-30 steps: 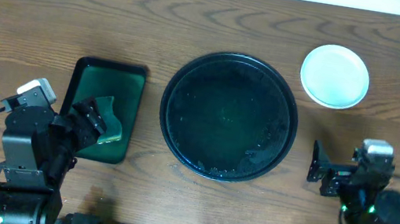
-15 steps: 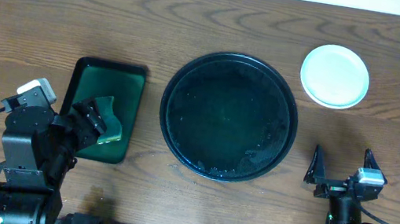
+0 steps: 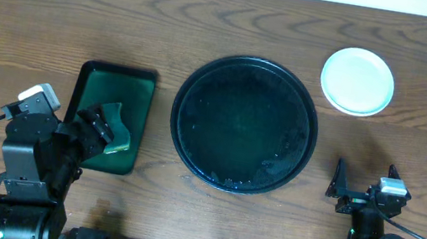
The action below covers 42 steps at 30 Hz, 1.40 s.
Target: Clean dirty plates on tray and stack at the side
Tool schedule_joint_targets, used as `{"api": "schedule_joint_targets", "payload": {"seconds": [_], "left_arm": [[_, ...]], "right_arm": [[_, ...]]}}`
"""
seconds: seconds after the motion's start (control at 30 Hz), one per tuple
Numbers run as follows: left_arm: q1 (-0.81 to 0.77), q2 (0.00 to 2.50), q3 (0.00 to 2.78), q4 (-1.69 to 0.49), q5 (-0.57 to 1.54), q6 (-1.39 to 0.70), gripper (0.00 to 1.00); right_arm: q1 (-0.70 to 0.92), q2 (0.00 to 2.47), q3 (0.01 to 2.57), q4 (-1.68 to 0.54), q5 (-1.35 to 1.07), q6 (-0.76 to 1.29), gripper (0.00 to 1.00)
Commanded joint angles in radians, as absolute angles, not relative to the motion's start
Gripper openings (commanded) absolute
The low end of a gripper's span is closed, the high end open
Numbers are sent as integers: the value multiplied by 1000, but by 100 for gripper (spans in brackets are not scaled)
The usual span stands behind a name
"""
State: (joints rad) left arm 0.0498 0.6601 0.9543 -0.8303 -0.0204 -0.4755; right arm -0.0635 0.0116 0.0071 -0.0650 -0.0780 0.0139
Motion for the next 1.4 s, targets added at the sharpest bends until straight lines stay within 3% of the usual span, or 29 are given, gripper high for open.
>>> {"api": "schedule_joint_targets", "payload": {"seconds": [0.0,0.67,0.87,1.13,1.37], "left_arm": [[49,659,966,-830,-11,-481,80],[49,659,966,-830,-16,-475,80],[27,659,943,-927,-51,-316,80],[-35,505,649,-603,170,105,80],[-18,227,334,-399,218,115,80]], "right_arm": [[-68,6,6,-68,-83,-1,99],[-68,6,6,-68,-83,-1,99],[-68,6,6,-68,-82,-1,99],[-68,6,6,-68,-83,-1,99],[-68,6,6,-68,-83,-1,99]]}}
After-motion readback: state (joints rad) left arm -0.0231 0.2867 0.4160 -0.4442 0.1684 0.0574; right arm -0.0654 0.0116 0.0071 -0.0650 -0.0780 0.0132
